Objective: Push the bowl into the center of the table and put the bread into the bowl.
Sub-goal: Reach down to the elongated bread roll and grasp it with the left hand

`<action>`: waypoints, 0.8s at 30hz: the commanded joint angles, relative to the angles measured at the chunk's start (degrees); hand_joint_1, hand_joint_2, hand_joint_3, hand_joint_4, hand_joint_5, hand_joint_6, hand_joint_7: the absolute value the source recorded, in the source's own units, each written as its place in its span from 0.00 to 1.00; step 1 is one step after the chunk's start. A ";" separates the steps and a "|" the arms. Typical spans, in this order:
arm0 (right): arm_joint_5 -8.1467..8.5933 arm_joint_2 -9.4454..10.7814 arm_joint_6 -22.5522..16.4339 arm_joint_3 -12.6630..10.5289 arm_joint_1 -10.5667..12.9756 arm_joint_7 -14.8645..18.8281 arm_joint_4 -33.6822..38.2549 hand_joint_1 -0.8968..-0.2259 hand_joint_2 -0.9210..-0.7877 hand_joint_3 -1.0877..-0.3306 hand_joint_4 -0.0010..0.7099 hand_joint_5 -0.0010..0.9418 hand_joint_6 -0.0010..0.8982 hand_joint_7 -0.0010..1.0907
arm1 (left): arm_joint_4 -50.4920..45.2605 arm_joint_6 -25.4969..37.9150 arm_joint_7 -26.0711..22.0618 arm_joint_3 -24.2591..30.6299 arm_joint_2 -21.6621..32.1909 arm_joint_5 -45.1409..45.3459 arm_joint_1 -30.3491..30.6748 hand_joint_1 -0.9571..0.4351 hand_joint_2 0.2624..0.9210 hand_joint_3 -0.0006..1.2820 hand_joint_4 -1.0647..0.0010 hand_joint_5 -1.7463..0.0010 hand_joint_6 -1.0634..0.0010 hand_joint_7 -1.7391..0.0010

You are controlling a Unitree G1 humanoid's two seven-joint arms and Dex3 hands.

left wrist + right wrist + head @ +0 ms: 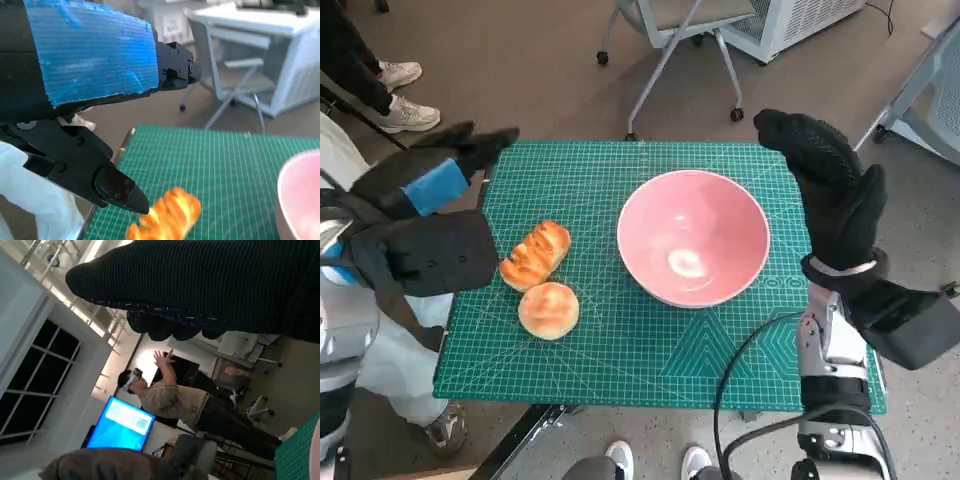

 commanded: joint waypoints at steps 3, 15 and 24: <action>0.31 0.39 1.06 0.07 1.84 -0.44 -0.26 0.39 0.00 0.46 0.27 0.00 0.03 0.52 | 1.78 -0.01 -1.60 -1.29 0.05 -0.42 -1.89 0.70 0.69 0.01 0.95 1.00 0.78 0.98; 0.73 0.60 1.63 0.05 1.93 -0.40 -0.48 0.39 0.00 0.46 0.27 0.00 0.03 0.51 | 6.82 0.38 -0.98 -3.40 -2.94 -0.49 -4.44 0.65 0.70 0.01 0.94 1.00 0.77 0.99; 1.21 0.49 2.16 -0.01 1.94 -0.25 -0.64 0.39 0.00 0.46 0.27 0.00 0.04 0.51 | 10.19 2.93 0.27 -6.20 -5.17 2.29 -6.69 0.60 0.71 0.01 0.92 1.00 0.76 0.99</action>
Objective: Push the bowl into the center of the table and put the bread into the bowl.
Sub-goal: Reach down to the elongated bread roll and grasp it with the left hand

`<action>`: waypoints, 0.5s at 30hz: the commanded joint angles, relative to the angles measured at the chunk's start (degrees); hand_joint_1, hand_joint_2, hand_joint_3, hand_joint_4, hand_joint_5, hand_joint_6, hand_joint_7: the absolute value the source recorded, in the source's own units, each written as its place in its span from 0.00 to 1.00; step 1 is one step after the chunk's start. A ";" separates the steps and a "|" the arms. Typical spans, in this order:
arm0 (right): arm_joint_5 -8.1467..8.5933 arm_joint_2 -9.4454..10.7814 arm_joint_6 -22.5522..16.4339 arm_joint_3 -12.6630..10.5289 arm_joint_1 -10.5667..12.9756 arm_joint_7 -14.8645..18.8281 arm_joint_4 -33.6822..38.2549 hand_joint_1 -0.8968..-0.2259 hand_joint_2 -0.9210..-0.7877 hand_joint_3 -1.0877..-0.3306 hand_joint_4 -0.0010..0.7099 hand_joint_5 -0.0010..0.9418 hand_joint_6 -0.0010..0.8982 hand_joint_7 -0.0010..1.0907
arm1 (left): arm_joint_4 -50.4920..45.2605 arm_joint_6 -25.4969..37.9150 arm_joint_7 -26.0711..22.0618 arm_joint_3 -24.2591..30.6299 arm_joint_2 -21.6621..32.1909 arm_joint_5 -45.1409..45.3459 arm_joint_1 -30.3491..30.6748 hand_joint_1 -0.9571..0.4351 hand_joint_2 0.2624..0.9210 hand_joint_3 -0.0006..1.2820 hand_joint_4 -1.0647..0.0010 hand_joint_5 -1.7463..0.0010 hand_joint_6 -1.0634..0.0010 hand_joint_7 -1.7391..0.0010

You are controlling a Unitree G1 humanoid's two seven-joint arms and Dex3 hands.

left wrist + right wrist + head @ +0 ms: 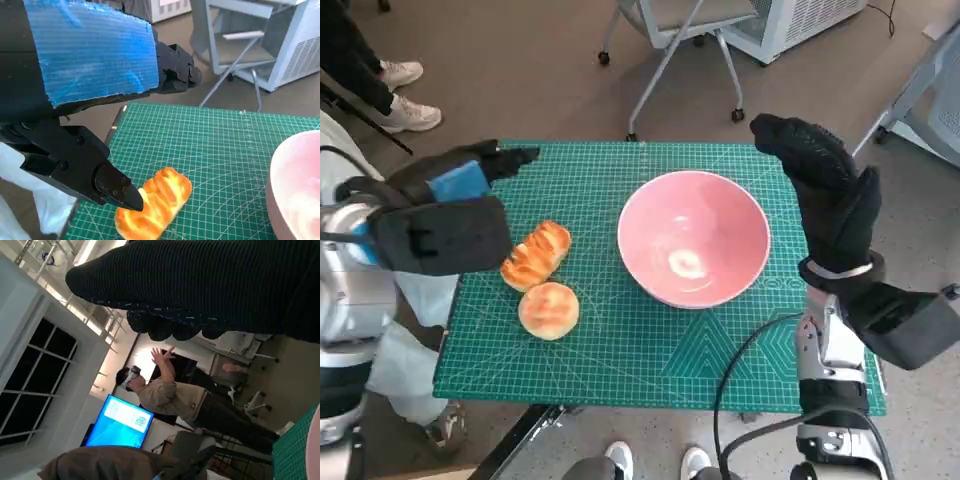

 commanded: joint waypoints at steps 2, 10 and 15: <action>0.50 0.30 0.99 -0.14 1.32 -0.16 0.06 0.39 0.00 0.46 0.27 0.00 0.04 0.51 | 2.58 1.96 1.37 -2.59 -1.54 2.81 -2.36 0.58 0.71 0.01 0.91 0.99 0.75 0.99; 0.95 0.24 1.47 -0.12 1.54 -0.08 -0.52 0.39 0.00 0.46 0.27 0.00 0.04 0.51 | 7.13 4.10 2.87 -6.32 -3.89 6.74 -4.15 0.55 0.73 0.01 0.87 0.99 0.72 0.99; 1.28 0.11 1.66 -0.18 1.58 0.05 -0.49 0.39 0.00 0.47 0.27 0.00 0.04 0.51 | 9.98 3.78 3.36 -7.69 -4.94 7.73 -4.80 0.57 0.74 0.01 0.85 0.99 0.70 0.99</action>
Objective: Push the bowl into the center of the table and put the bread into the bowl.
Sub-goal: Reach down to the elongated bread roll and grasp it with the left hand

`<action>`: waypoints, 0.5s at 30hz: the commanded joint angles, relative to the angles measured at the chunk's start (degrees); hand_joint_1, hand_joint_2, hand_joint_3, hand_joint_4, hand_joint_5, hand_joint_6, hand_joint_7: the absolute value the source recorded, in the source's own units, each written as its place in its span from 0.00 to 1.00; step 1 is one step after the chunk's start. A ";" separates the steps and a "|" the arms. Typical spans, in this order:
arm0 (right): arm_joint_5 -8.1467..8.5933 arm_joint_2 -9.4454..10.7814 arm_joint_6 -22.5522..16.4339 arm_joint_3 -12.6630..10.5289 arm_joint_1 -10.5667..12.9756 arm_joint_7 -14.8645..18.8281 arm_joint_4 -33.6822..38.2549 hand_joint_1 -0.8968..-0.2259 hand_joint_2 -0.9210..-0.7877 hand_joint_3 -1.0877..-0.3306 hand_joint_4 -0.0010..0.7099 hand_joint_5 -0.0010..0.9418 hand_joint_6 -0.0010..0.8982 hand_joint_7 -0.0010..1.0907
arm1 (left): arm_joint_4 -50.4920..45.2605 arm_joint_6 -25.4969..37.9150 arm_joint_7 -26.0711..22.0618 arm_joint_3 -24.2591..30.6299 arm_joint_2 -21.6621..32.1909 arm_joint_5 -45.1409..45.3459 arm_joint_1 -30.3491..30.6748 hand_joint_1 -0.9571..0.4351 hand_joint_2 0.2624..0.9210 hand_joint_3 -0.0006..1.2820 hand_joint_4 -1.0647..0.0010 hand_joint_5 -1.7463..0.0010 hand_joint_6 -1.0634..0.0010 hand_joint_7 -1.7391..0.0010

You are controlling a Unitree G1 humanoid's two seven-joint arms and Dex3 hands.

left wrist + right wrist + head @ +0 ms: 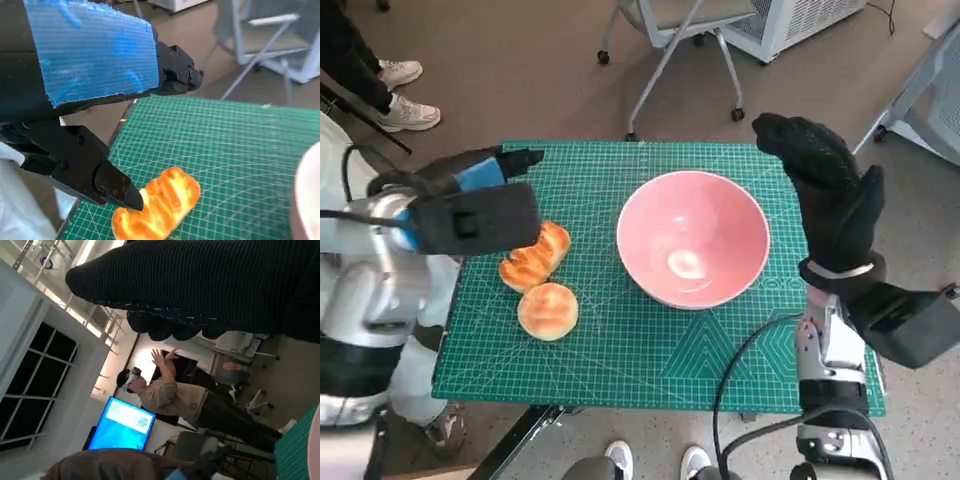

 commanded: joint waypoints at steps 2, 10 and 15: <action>0.35 0.04 1.12 -0.22 1.44 0.02 -0.13 0.39 0.00 0.47 0.27 0.00 0.04 0.51 | 3.36 -0.24 0.38 -1.87 -1.01 1.47 -1.68 0.57 0.74 0.01 0.85 0.99 0.70 0.99; 0.30 0.10 1.42 -0.21 1.55 -0.09 -0.40 0.39 0.00 0.47 0.27 0.00 0.05 0.51 | 8.18 -2.64 -0.90 -4.44 -1.00 1.94 -3.08 0.59 0.74 0.01 0.84 0.99 0.69 0.99; 0.20 0.18 1.67 -0.15 1.55 -0.23 -0.65 0.38 0.00 0.47 0.27 0.00 0.05 0.50 | 10.53 -3.67 -2.06 -5.74 -0.97 2.47 -3.81 0.58 0.74 0.01 0.84 1.00 0.69 1.00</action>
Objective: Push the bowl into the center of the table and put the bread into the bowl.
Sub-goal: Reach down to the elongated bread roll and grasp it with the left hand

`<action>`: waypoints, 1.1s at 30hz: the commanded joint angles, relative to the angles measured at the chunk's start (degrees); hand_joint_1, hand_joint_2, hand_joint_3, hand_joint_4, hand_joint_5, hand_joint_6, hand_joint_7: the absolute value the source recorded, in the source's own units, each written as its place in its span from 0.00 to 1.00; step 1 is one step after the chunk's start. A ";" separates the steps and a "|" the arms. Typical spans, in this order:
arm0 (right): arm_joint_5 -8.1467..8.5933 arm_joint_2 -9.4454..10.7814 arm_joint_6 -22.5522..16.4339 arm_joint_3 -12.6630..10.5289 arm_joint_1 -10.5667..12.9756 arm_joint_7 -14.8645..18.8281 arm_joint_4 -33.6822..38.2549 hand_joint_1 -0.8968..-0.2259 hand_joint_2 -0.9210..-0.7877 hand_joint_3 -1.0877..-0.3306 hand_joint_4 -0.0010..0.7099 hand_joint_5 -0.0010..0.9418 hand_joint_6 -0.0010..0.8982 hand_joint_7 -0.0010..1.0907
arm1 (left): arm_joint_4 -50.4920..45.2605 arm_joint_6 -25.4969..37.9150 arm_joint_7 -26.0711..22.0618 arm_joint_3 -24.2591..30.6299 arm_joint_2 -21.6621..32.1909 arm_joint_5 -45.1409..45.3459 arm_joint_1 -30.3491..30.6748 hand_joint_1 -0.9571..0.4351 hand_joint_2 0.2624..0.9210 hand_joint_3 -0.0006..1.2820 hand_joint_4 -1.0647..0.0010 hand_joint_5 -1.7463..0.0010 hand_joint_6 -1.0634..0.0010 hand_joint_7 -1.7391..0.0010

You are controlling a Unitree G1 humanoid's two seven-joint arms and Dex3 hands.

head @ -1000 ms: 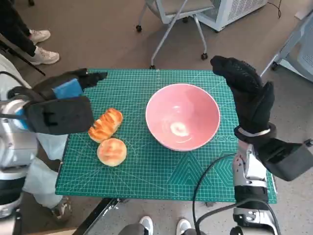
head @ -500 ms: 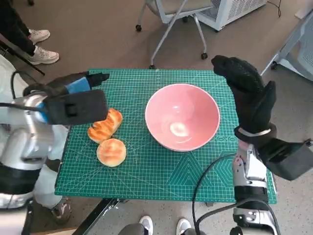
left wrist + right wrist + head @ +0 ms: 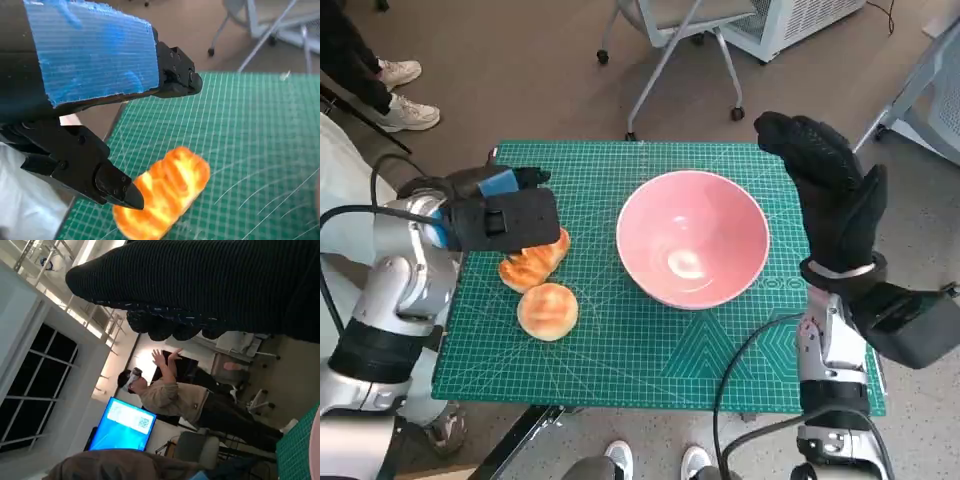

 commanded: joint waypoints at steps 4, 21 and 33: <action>0.06 0.19 1.08 -0.13 1.22 -0.31 -0.14 0.39 0.00 0.47 0.27 0.00 0.05 0.50 | 3.77 -1.70 -1.76 -1.82 -0.05 1.11 -2.30 0.54 0.75 0.01 0.83 1.00 0.69 1.00; -0.04 -0.16 1.03 -0.35 0.76 -0.08 0.45 0.39 0.00 0.47 0.27 0.00 0.06 0.50 | 11.35 -1.45 0.93 -3.95 -2.33 3.18 -4.02 0.37 0.88 0.02 0.74 0.98 0.70 1.00; -0.16 -0.24 1.05 -0.28 0.86 -0.10 0.13 0.40 0.00 0.47 0.27 0.00 0.06 0.50 | 15.94 0.92 4.86 -5.42 -5.80 5.64 -4.91 0.27 1.00 0.08 0.66 0.98 0.71 1.00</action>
